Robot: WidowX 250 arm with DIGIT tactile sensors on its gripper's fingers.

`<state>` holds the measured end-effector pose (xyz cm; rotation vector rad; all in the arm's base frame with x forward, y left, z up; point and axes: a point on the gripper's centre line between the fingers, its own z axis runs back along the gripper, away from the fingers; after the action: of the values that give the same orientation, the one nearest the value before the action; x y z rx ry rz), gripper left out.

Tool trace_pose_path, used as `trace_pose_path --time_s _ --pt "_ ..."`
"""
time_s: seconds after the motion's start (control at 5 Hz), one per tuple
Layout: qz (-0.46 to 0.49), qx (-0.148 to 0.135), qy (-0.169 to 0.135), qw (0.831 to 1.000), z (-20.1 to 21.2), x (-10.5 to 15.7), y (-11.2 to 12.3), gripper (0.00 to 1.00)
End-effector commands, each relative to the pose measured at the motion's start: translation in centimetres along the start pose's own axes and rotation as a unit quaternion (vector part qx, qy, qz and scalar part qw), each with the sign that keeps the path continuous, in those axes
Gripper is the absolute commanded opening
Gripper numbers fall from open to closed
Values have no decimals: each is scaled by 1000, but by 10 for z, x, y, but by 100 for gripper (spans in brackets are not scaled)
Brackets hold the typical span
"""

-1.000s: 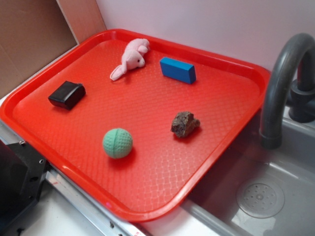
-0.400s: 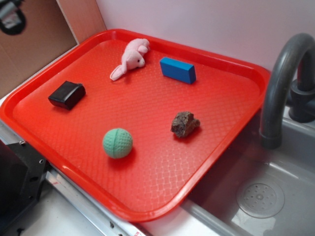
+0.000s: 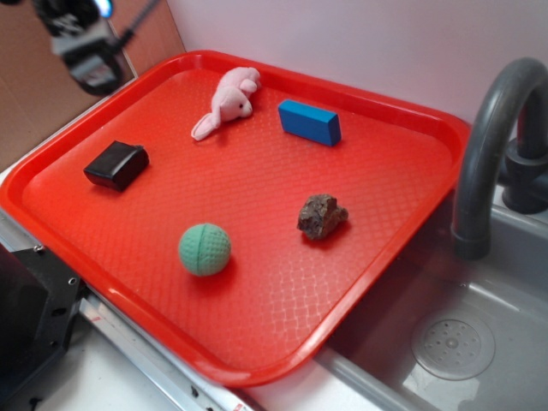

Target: Grab the rock.

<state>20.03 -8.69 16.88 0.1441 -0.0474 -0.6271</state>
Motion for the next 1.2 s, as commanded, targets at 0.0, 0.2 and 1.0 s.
trace_pose_path --time_s 0.0,0.2,1.0 --pt "-138 9 -4 990 -30 49 -16 100" --pt "-180 -21 -10 983 -53 60 -23 100" --pt "-251 -106 15 962 -123 69 -47 100"
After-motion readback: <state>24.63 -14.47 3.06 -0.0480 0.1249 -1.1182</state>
